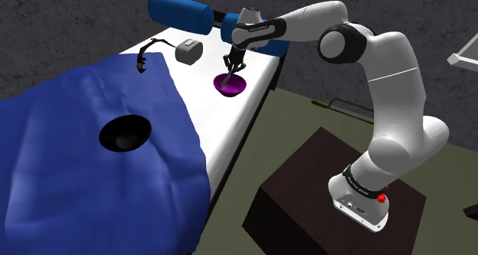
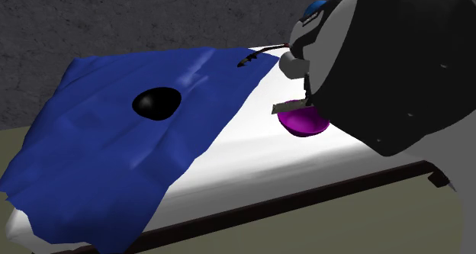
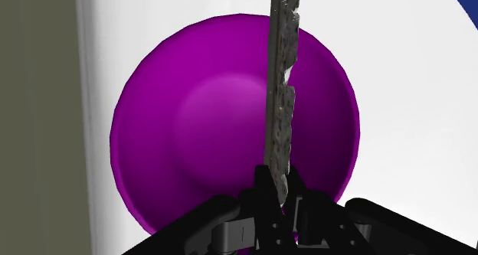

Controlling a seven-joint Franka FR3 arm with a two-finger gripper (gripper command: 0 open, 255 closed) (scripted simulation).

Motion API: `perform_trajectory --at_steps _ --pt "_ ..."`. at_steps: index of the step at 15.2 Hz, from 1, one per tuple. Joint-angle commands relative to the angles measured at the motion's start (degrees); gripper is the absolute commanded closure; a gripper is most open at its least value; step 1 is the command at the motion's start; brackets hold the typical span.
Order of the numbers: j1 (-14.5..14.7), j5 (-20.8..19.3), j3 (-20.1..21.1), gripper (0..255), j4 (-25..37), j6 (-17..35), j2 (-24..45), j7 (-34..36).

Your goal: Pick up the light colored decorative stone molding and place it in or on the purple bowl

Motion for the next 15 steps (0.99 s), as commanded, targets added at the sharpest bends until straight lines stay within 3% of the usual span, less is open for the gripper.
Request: perform_trajectory --at_steps 1,11,12,15 --pt "-0.05 -0.03 -0.06 255 -0.63 1.22 0.58 -0.13" --pt "0.03 -0.13 -0.16 255 -0.69 2.49 1.80 -0.24" --pt "0.03 -0.13 -0.16 0 -0.68 2.49 1.81 -0.24" --pt "0.02 -0.12 -0.16 0 -0.70 2.50 1.80 -0.24"
